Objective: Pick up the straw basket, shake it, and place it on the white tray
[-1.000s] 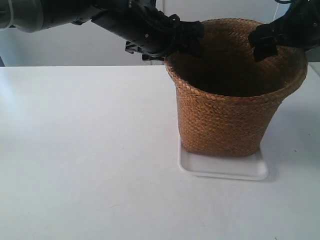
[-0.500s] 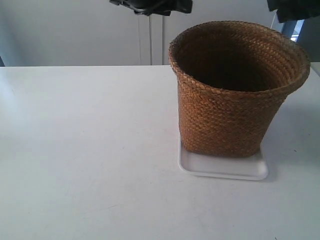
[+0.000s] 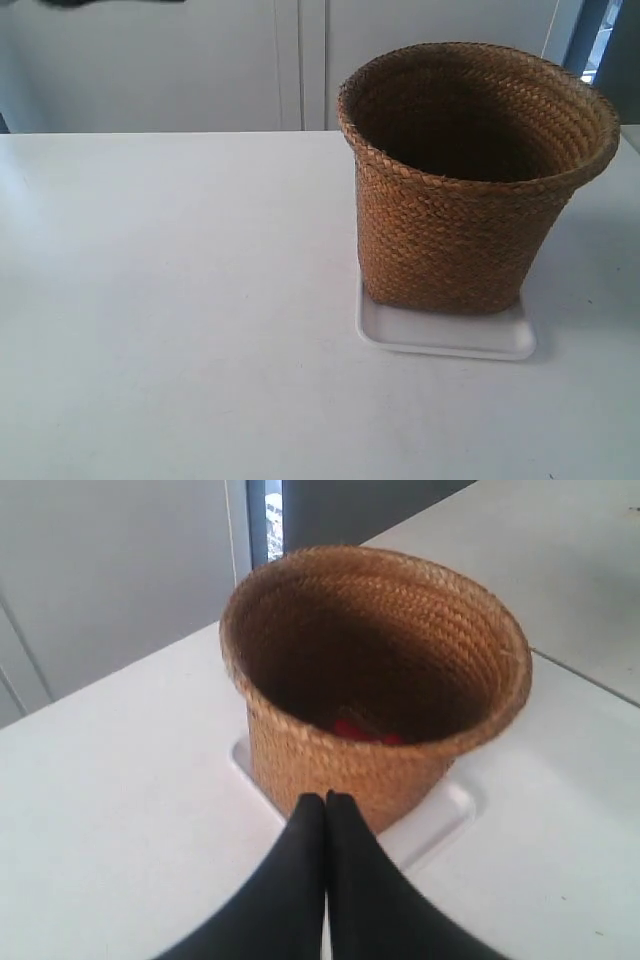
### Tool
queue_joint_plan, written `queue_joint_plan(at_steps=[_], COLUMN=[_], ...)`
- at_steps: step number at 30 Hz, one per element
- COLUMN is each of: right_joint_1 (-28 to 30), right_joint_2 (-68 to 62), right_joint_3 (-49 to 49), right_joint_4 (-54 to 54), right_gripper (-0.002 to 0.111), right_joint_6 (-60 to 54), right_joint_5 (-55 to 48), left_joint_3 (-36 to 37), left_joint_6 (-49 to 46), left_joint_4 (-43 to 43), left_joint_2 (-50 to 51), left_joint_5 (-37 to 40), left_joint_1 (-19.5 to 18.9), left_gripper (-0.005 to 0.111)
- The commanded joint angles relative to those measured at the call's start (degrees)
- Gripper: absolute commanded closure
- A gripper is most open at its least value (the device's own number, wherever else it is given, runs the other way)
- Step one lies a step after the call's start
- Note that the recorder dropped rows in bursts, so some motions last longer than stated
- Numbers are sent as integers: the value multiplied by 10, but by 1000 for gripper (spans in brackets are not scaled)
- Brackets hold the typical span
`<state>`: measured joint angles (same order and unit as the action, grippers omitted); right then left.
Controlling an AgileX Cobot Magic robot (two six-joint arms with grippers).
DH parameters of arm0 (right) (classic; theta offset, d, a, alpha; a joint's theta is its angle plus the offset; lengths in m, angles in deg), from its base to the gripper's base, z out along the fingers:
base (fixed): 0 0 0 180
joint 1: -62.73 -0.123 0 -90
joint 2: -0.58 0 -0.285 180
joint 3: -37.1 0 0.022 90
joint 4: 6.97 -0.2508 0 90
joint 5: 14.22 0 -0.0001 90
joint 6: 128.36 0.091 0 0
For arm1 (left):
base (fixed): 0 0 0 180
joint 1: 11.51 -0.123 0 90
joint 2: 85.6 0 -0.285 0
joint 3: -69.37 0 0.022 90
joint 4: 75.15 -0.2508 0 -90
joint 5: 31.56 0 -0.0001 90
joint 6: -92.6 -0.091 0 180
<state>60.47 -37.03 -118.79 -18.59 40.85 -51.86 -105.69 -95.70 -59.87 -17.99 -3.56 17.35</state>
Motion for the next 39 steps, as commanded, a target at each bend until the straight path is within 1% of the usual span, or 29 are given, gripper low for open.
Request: queue_joint_plan(at_steps=[1, 3, 4, 6, 8, 10, 14, 32, 34, 36, 37, 39], right_joint_1=[-1, -1, -1, -1, -1, -1, -1, -1, -1, -1, -1, -1], right_joint_2=[94, 126, 140, 162, 181, 192, 195, 195, 195, 195, 195, 195], right_joint_3=[98, 139, 160, 191, 211, 220, 220, 220, 220, 220, 220, 220], right_joint_4=[-2, -2, -2, -2, -2, -2, -3, -4, -4, -4, -4, -4], right_gripper=[108, 108, 108, 108, 108, 108, 108, 108, 108, 108, 108, 108], right_joint_6=[-16, -22, -22, -22, -20, -20, -20, -20, -20, -20, -20, -20], right_joint_5=[4, 0, -3, -15, -41, -78, -126, -129, -129, -129, -129, -129], left_joint_3=[193, 257, 301, 358, 400, 420, 423, 423, 423, 423, 423, 423], left_joint_6=[25, 27, 27, 27, 41, 58, 61, 57, 57, 41, 22, 15], left_joint_4=[13, 10, 7, 3, 3, 3, 3, 3, 1, -8, -16, -16], left_joint_2=[-151, -208, -240, -277, -310, -330, -341, -341, -353, -369, -380, -403], left_joint_5=[-63, -82, -94, -109, -117, -107, -64, -63, -62, -57, -53, -25], left_joint_1=[4, 4, 4, 4, 4, 4, 4, 4, 3, -7, -19, -48], left_gripper=[107, 107, 107, 107, 107, 107, 107, 107, 107, 107, 107, 107])
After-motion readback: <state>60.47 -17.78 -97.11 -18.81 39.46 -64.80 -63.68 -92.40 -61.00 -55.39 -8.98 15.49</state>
